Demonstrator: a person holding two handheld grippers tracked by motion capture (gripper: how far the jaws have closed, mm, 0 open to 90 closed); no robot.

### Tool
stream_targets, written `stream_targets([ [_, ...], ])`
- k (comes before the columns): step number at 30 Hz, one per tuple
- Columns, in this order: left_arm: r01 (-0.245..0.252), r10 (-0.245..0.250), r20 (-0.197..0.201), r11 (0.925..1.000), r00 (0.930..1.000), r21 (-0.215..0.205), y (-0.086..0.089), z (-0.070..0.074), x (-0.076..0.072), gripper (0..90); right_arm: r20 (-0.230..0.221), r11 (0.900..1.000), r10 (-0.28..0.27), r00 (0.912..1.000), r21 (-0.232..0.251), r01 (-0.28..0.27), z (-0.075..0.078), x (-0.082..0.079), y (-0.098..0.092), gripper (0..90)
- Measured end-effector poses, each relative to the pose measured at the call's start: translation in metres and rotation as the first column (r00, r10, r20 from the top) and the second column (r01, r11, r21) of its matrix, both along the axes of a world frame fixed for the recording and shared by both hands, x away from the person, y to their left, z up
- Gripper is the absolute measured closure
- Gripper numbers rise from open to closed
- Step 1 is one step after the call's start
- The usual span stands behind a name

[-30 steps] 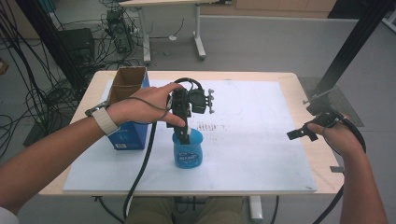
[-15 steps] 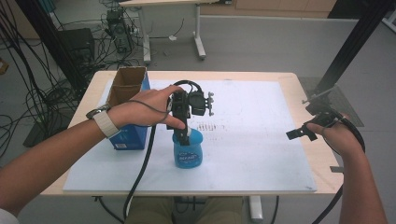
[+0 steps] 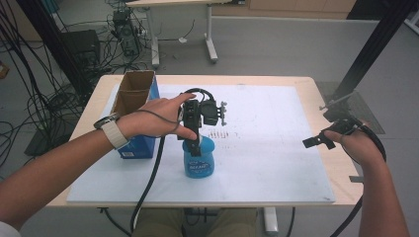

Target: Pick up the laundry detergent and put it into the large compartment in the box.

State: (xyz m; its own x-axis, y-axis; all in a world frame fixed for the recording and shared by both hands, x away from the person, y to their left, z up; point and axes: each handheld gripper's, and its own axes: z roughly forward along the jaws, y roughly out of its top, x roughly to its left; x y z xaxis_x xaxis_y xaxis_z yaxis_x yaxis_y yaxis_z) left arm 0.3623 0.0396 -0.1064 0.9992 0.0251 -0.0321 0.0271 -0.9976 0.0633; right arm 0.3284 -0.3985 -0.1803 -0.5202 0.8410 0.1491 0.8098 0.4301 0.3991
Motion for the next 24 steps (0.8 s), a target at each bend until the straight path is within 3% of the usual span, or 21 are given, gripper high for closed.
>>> stream_targets([
  [24,-0.012,0.012,0.003,0.9999,0.9999,0.005,-0.0007,-0.0082,0.0008,8.1,-0.005,1.000,-0.001,1.0000,0.001,0.001,-0.0006,0.0004,-0.0011,5.8],
])
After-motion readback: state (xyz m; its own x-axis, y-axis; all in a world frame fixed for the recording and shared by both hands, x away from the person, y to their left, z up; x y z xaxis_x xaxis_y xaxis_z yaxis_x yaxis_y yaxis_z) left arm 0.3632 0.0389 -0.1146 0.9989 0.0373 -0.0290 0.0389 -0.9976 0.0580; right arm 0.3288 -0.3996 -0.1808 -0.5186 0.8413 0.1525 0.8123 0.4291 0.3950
